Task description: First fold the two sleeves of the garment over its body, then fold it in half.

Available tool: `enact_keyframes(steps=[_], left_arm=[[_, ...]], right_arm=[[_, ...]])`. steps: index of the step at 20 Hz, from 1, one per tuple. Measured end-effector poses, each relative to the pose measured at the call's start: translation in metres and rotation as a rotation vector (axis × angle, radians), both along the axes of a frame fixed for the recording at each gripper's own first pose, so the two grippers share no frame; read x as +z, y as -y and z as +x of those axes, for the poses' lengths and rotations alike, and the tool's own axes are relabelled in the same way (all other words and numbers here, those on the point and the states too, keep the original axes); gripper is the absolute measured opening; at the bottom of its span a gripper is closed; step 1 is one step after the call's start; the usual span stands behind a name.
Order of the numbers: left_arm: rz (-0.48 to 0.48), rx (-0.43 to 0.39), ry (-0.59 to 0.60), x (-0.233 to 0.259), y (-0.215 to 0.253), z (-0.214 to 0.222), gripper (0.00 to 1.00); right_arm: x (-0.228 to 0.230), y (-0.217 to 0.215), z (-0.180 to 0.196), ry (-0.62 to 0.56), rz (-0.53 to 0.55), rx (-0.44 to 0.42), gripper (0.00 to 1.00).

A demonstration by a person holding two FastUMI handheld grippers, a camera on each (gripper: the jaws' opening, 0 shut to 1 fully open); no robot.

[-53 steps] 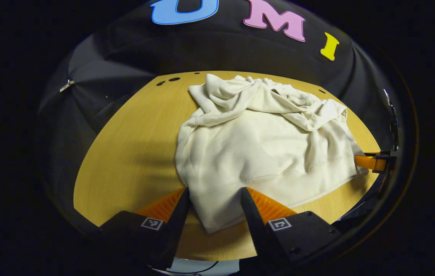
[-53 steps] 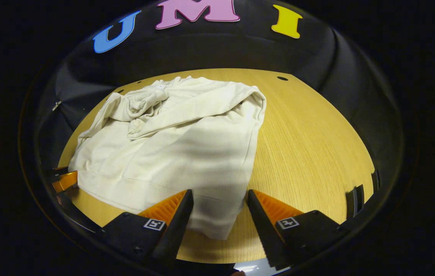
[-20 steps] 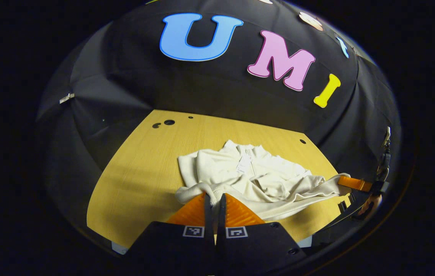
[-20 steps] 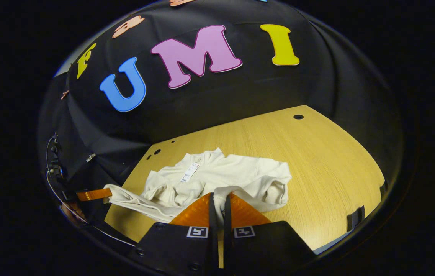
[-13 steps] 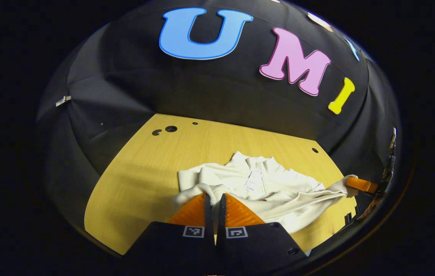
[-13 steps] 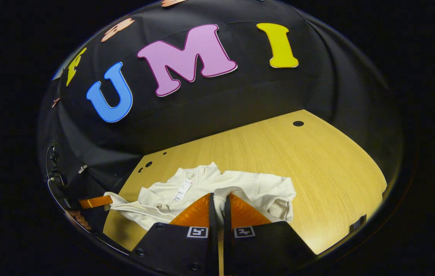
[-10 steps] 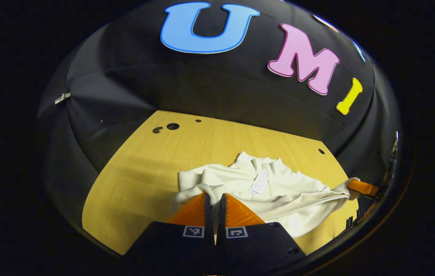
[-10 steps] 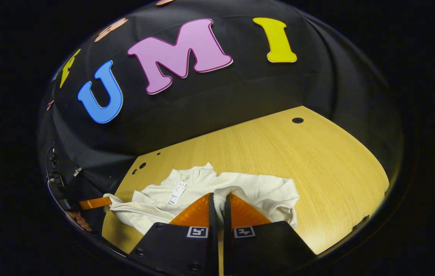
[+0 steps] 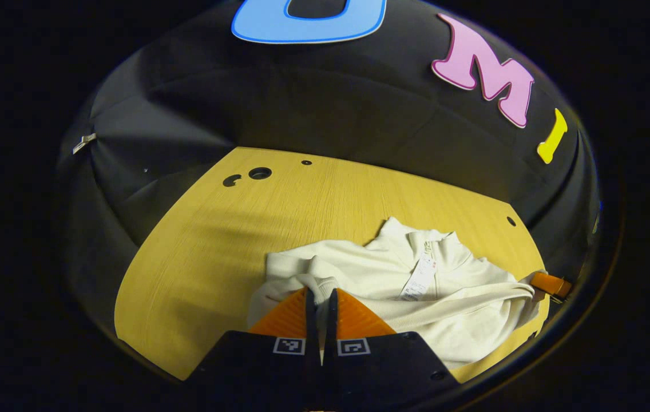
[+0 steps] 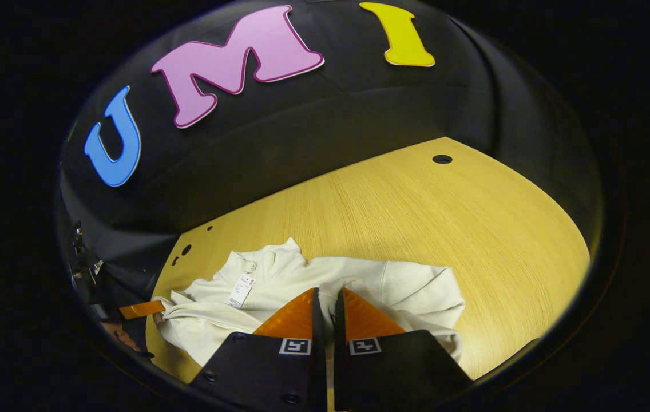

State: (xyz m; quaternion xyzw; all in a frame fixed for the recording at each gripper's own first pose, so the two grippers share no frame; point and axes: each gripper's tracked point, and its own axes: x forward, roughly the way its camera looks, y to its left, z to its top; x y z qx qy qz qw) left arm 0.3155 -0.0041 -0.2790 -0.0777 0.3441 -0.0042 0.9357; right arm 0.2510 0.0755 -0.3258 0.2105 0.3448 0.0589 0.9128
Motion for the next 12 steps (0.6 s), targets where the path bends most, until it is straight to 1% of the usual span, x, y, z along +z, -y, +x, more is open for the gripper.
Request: enact_keyframes(steps=[4, 9, 12], left_arm=[[0.024, -0.005, -0.040, -0.019, 0.001, 0.009, 0.06], [0.054, -0.031, -0.089, -0.037, 0.005, 0.011, 0.06], [0.066, -0.049, -0.077, -0.045, 0.007, 0.017, 0.06]], right_arm=[[-0.024, -0.006, 0.006, -0.042, -0.028, 0.019, 0.10], [-0.057, -0.014, 0.002, -0.108, -0.075, 0.050, 0.10], [-0.068, -0.016, -0.003, -0.138, -0.071, 0.041, 0.13]])
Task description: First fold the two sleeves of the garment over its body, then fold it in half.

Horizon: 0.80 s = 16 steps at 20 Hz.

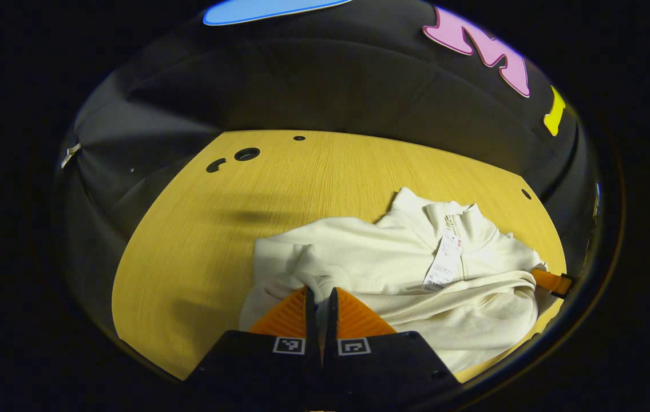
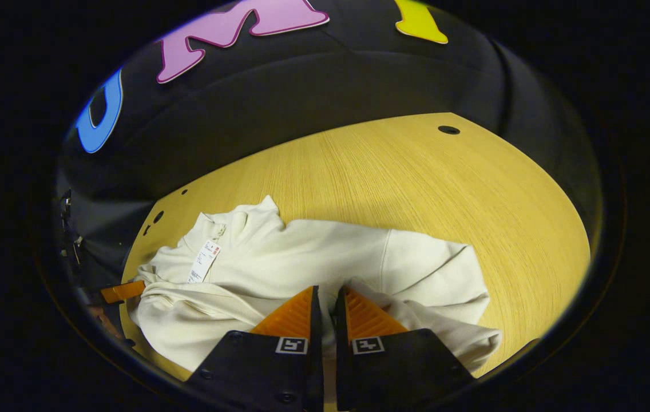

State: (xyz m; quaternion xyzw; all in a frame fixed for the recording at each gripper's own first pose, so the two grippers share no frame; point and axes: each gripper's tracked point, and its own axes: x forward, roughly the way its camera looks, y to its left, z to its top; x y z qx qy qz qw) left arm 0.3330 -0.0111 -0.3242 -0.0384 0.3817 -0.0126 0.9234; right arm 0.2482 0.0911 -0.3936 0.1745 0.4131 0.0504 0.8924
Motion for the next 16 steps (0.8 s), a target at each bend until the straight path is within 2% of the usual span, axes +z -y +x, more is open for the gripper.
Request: enact_keyframes(steps=[2, 3, 4, 5, 6, 7, 8, 10, 11, 16], left_arm=[[0.005, -0.020, 0.016, -0.001, 0.000, 0.001, 0.12], [0.016, -0.022, 0.023, -0.001, -0.001, 0.002, 0.19], [0.029, -0.028, 0.025, 0.000, -0.003, 0.001, 0.20], [0.046, -0.031, 0.036, 0.005, -0.004, 0.003, 0.28], [0.066, -0.035, 0.058, 0.011, -0.007, 0.003, 0.35], [0.082, -0.044, 0.084, 0.019, -0.008, 0.005, 0.47], [0.094, -0.051, 0.119, 0.030, -0.007, 0.004, 0.56], [0.112, -0.057, 0.195, 0.052, -0.010, 0.003, 0.71], [0.115, -0.055, 0.230, 0.063, -0.011, 0.001, 0.78], [0.117, -0.080, 0.306, 0.088, -0.006, -0.022, 0.87]], right_arm=[[-0.002, 0.001, 0.000, -0.002, 0.005, -0.023, 0.18], [-0.002, 0.001, -0.001, -0.012, 0.007, -0.034, 0.19], [0.001, 0.000, -0.001, -0.018, 0.017, -0.047, 0.15], [0.007, -0.001, 0.001, -0.011, 0.029, -0.059, 0.27], [0.015, -0.001, 0.003, 0.002, 0.036, -0.069, 0.43], [0.024, 0.001, 0.003, 0.021, 0.037, -0.081, 0.51], [0.035, 0.004, 0.001, 0.040, 0.041, -0.093, 0.72], [0.057, 0.012, 0.001, 0.086, 0.043, -0.124, 0.86], [0.067, 0.014, 0.000, 0.115, 0.049, -0.132, 0.97], [0.108, 0.022, -0.011, 0.200, 0.052, -0.111, 0.98]])
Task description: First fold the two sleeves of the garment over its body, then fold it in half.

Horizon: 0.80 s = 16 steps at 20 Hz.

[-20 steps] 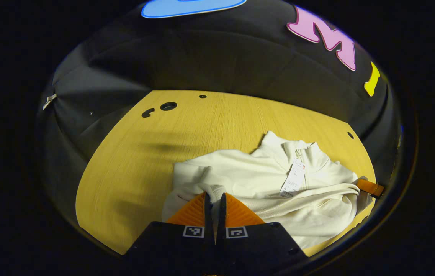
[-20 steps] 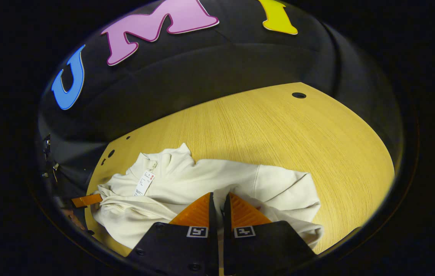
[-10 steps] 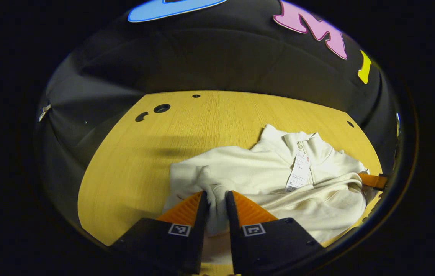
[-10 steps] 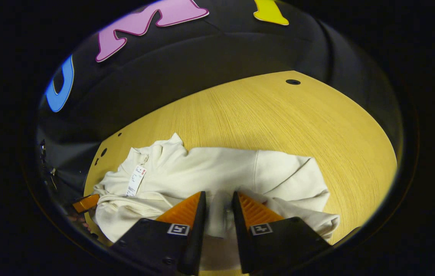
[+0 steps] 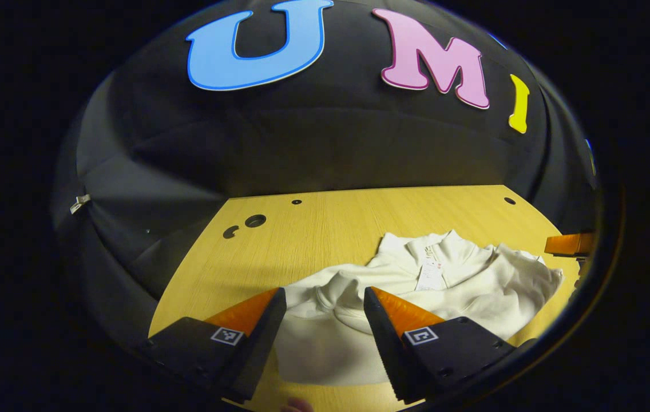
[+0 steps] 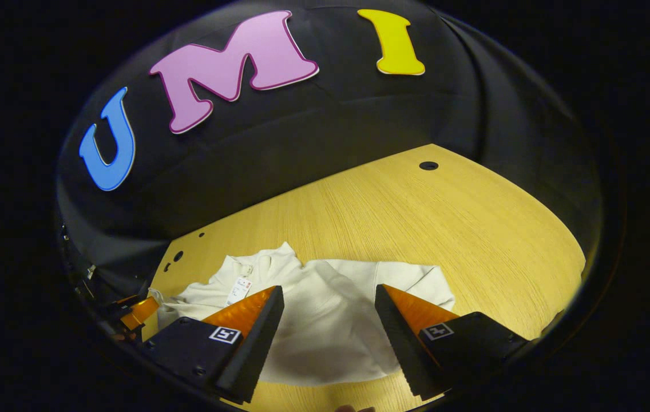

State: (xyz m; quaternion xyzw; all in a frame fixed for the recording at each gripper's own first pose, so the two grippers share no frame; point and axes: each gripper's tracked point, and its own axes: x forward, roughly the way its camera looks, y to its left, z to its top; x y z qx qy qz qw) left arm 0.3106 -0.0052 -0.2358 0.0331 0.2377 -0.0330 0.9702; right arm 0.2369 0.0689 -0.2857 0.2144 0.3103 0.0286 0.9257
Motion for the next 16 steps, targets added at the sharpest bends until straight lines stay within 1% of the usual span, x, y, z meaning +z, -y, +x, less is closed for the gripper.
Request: enact_keyframes(steps=[3, 8, 12, 14, 16], left_arm=[[0.011, -0.038, 0.054, 0.023, 0.012, -0.020, 0.87], [0.006, -0.105, 0.143, 0.064, 0.037, -0.071, 0.88], [-0.049, -0.102, 0.182, 0.085, 0.042, -0.112, 0.88], [-0.075, -0.093, 0.189, 0.091, 0.040, -0.130, 0.88], [-0.101, -0.077, 0.191, 0.097, 0.037, -0.146, 0.88]], right_arm=[[0.028, 0.006, -0.010, 0.059, 0.004, 0.016, 0.98], [0.079, 0.025, -0.045, 0.157, -0.028, 0.052, 0.98], [0.106, 0.030, -0.077, 0.210, -0.056, 0.090, 0.98], [0.115, 0.027, -0.093, 0.226, -0.068, 0.119, 0.98], [0.123, 0.022, -0.105, 0.237, -0.060, 0.129, 0.98]])
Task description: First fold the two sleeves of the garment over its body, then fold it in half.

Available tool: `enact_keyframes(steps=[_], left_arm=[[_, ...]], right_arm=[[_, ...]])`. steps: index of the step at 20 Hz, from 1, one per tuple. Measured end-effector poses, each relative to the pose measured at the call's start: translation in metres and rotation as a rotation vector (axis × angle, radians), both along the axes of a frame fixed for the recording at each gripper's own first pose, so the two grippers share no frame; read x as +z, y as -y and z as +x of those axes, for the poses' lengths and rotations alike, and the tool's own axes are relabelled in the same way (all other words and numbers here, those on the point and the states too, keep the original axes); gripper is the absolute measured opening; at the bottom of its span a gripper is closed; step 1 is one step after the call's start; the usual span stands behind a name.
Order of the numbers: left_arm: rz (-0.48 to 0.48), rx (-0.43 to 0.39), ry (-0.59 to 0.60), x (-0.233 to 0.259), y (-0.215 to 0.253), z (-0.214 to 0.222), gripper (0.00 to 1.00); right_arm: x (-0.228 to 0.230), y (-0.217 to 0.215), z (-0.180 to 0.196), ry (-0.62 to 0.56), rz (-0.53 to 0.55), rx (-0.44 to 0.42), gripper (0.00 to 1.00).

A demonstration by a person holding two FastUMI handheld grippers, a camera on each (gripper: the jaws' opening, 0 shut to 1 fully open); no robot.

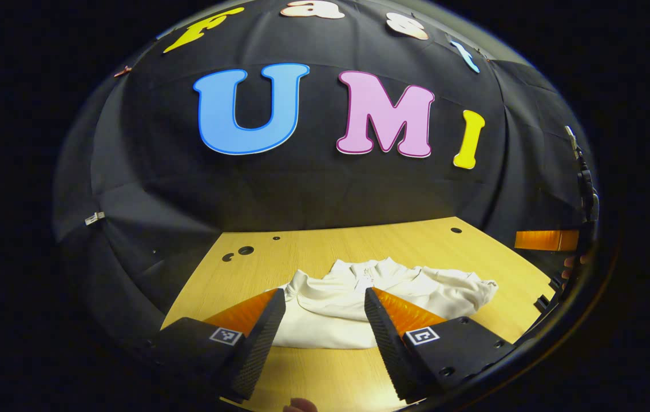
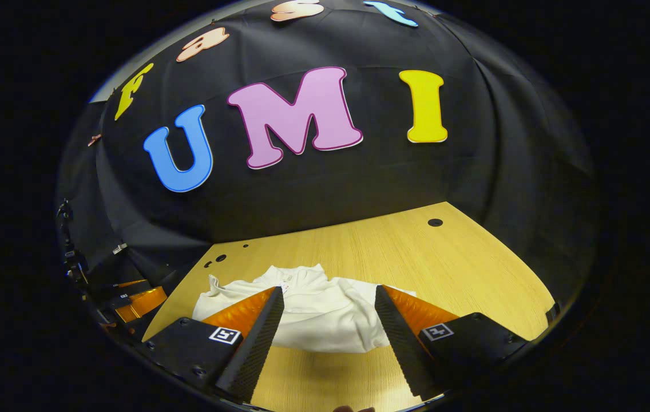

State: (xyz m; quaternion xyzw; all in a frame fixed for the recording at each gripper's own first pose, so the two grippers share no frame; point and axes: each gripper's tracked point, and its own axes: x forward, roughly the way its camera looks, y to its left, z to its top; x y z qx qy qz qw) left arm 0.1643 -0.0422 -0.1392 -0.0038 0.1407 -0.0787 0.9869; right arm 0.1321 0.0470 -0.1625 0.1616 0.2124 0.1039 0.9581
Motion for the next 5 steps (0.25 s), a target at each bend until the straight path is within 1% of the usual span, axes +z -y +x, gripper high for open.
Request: enact_keyframes(steps=[5], left_arm=[[-0.036, 0.021, 0.013, 0.014, -0.004, -0.033, 0.89]], right_arm=[[0.001, -0.007, -0.030, -0.001, 0.005, 0.014, 0.98]])
